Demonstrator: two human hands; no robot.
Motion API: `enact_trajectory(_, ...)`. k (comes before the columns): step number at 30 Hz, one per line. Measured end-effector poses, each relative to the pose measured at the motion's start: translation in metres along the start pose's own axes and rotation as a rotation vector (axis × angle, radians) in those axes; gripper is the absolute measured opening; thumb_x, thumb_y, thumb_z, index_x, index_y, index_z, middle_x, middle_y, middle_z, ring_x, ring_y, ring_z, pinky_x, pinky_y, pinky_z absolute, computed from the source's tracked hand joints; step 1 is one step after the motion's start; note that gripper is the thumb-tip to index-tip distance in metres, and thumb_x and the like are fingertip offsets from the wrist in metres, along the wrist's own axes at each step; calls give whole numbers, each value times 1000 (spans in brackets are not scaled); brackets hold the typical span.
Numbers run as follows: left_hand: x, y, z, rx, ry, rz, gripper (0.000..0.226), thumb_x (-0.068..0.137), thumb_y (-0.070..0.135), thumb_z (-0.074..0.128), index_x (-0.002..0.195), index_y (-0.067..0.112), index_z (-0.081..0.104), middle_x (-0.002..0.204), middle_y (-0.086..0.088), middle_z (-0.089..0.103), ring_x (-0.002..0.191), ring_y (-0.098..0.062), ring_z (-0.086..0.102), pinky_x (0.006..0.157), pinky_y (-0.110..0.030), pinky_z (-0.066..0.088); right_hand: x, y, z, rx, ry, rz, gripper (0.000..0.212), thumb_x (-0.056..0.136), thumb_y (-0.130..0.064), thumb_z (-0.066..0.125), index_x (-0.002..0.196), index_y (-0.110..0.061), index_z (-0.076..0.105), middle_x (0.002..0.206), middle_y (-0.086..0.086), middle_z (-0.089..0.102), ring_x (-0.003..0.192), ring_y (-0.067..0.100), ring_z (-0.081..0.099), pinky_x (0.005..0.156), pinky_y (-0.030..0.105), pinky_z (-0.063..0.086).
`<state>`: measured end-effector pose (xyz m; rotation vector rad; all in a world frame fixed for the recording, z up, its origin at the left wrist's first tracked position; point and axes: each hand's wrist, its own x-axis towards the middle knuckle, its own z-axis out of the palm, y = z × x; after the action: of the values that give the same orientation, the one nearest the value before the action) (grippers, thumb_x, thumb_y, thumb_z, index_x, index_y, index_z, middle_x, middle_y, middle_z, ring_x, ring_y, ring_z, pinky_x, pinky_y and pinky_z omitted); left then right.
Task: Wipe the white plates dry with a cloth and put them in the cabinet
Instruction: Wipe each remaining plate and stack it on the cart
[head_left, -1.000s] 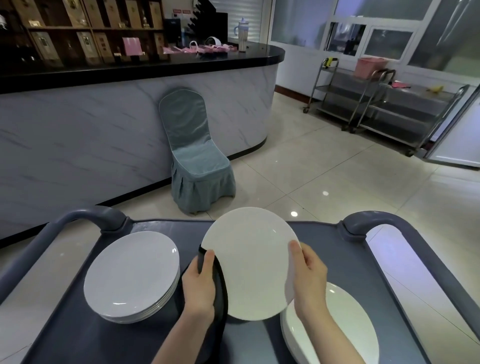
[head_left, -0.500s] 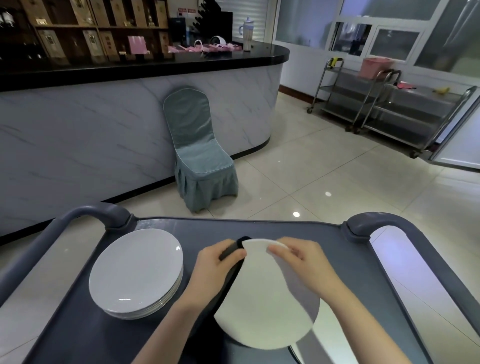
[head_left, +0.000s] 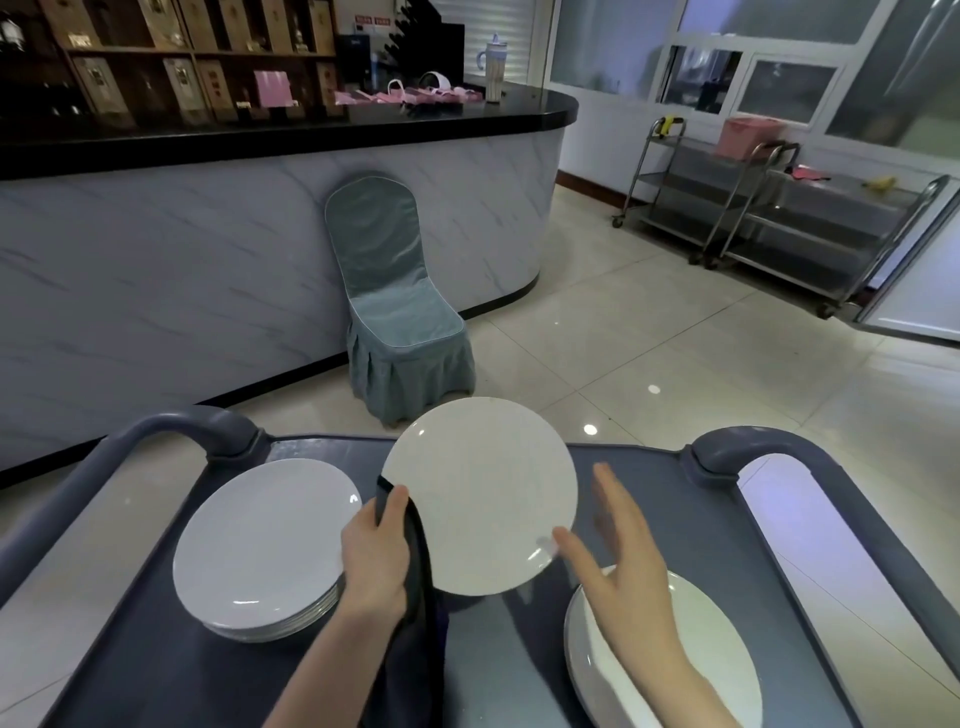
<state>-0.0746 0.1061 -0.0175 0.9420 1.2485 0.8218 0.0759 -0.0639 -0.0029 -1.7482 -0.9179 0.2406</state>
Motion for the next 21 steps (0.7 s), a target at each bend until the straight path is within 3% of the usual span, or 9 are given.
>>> enact_trajectory(2,9,8,-7,32,-32,-4,28,96,29,63,86,3,69,87,-12,73,79,-26,66,75,-39,54,5,5,-14,-432,-183,-396,66,87,-44,73,147,-38,44,161,-12,32,149,6,26,120,28,24)
enact_trajectory(4,17,15,-11,81,-93,-8,26,96,27,63,86,5,71,83,-8,76,76,-23,70,67,-33,56,11,8,-20,-746,-314,-707,59,85,-39,76,140,-25,57,157,1,40,148,21,33,116,51,34)
enact_trajectory(7,20,26,-11,205,-188,-13,27,95,27,64,86,4,73,81,-8,77,76,-24,72,65,-31,57,13,1,-13,-757,-339,-897,35,91,-5,58,122,-15,71,140,7,60,132,29,55,108,52,44)
enact_trajectory(10,18,33,-12,143,-222,-88,28,94,26,65,93,0,74,88,-14,77,75,-26,74,69,-32,57,13,-9,-7,-755,-284,-1015,46,92,4,39,115,-13,75,127,6,69,117,27,66,98,42,53)
enact_trajectory(14,3,37,-8,-100,-285,-182,30,98,36,56,101,11,73,87,-3,78,71,-13,75,56,-22,52,7,-22,-3,-680,-321,-827,51,72,-1,79,118,-23,74,131,-8,67,112,15,69,77,27,60)
enact_trajectory(16,-7,39,0,-173,-294,-159,44,95,50,56,106,11,71,88,1,78,74,-11,74,59,-20,53,-1,-29,2,-542,-363,-652,48,86,-15,74,130,-31,66,139,-17,59,122,4,61,90,20,55)
enact_trajectory(18,-19,41,11,-154,-385,-134,65,80,71,63,115,18,70,105,4,76,94,-12,72,79,-26,50,-6,-41,12,-285,-397,-417,39,99,-27,60,137,-36,59,135,-30,57,125,-9,52,102,10,41)
enact_trajectory(20,-36,41,26,-68,-504,-19,62,85,70,58,136,34,56,138,7,60,128,-11,56,108,-37,41,-8,-56,22,-62,-349,-218,24,100,-32,56,118,-39,69,101,-42,63,96,-17,59,84,2,40)
enact_trajectory(21,-45,40,32,20,-534,185,52,98,55,48,147,40,39,155,10,40,143,-8,36,119,-40,28,-7,-62,25,53,-298,-138,16,98,-34,56,100,-39,72,82,-37,63,78,-15,58,72,2,40)
